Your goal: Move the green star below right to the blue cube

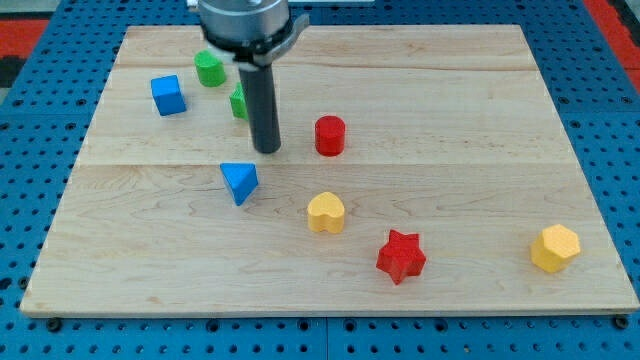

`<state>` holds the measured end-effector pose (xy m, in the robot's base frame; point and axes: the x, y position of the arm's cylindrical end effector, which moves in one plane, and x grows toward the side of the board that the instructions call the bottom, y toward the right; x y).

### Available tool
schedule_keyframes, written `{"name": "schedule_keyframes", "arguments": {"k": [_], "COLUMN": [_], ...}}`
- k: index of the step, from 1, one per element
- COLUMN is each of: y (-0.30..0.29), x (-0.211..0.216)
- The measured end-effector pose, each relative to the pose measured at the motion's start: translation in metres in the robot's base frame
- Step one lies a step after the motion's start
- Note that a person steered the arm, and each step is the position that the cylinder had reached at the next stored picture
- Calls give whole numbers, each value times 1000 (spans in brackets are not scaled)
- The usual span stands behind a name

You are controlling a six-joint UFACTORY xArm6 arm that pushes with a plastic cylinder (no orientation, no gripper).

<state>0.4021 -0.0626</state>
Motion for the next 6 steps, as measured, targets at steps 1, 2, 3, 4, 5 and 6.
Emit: {"name": "schedule_keyframes", "arguments": {"k": [1,2,3,4,5,6], "y": [3,50,-12,-105,-100,-1], "x": [-44,-56,-77,-70,-69,-71]}}
